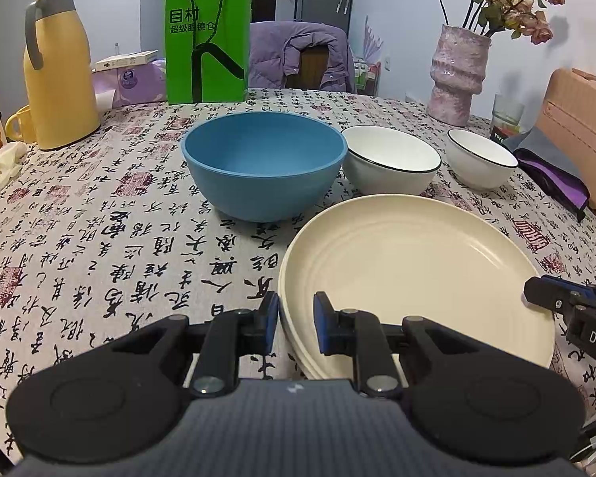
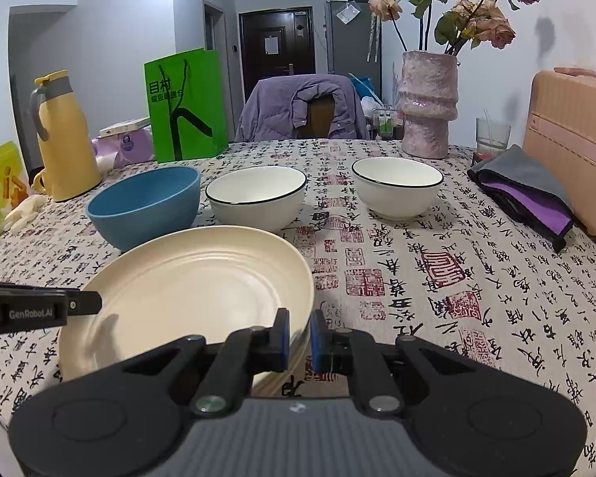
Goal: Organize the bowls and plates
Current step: 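Open both grippers to release the cream plate on the stack, then move both open grippers to the rim of the blue bowl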
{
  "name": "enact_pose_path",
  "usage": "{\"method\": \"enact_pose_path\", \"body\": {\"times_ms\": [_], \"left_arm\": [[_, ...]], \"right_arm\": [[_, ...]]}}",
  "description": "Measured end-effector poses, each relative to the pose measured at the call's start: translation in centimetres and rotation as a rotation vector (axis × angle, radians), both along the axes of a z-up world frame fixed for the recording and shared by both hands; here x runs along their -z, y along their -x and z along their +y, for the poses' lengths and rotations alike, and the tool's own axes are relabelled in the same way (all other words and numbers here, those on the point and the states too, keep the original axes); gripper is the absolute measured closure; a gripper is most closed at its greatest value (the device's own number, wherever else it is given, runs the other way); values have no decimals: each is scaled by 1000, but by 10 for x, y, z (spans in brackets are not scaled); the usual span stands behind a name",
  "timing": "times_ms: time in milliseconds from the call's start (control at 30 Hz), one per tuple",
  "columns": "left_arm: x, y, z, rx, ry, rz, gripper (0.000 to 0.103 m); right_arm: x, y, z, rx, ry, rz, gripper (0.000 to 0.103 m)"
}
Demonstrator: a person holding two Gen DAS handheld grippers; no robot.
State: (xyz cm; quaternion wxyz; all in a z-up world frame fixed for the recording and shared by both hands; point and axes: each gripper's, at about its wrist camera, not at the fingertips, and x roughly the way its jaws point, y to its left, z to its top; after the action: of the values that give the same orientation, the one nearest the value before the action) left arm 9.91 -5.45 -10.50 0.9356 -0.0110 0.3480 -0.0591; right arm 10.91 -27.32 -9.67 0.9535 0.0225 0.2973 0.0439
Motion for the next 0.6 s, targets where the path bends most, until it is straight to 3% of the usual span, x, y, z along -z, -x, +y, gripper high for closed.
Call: {"method": "enact_pose_path", "body": {"times_ms": [133,267,300,400,467,500,567,600], "left_arm": [[-4,1,3,-7,13,-17,81],[-11,3,8,-25,24,-48,60],[-14,3,9,-29,28,-57,58],[-21,4,12,-35,37,-85,47],[-26,5,14,-41,37,-110,33],[-28,5,15,-43,38,-120,29],[-33,5,17,-48,45,-146,13],[-36,5,19,-54,53,-160,7]], "right_arm": [[-1,-1,-9,1,-62,1,89],[-7,1,-14,4,-96,-33,87],[-9,1,-14,-3,-102,-43,83],[-13,1,-13,-28,-116,-68,56],[-15,0,-12,-45,-122,-81,32],[-17,-1,-11,-55,-123,-86,27],[-19,-3,-9,-70,-124,-99,6],[-20,-5,-7,-77,-123,-105,3]]}}
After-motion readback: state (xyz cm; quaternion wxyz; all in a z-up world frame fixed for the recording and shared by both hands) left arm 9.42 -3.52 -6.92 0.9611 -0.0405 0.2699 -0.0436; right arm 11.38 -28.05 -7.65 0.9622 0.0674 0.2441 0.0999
